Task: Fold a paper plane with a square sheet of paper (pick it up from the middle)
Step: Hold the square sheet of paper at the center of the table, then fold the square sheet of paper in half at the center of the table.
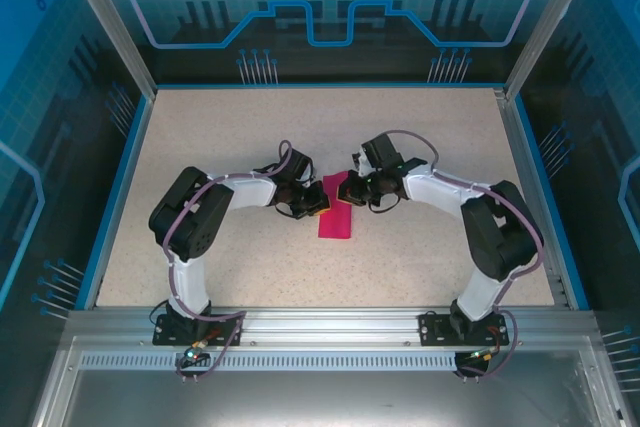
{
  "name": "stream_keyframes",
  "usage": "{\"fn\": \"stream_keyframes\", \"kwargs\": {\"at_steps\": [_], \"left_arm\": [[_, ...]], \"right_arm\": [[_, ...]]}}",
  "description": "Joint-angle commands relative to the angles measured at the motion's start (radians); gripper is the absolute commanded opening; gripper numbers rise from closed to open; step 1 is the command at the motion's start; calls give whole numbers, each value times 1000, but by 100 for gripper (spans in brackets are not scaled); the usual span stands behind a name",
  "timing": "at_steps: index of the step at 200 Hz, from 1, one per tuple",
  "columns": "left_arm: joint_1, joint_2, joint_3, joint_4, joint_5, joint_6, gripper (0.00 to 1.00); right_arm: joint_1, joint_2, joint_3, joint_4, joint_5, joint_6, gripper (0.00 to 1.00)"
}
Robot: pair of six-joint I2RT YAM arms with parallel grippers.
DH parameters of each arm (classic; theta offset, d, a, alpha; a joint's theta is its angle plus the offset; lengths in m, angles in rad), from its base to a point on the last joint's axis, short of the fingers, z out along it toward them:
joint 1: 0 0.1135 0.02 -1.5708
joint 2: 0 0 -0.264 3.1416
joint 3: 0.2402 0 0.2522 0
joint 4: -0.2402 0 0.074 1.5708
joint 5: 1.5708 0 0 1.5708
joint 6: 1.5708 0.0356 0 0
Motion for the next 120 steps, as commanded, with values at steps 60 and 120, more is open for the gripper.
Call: {"fn": "stream_keyframes", "kwargs": {"at_steps": [60, 120], "left_arm": [[-10, 61, 4, -49, -26, 24, 0], [-10, 64, 9, -58, -29, 29, 0]], "right_arm": [[-19, 69, -32, 57, -50, -3, 0], [-46, 78, -56, 73, -62, -13, 0]]}}
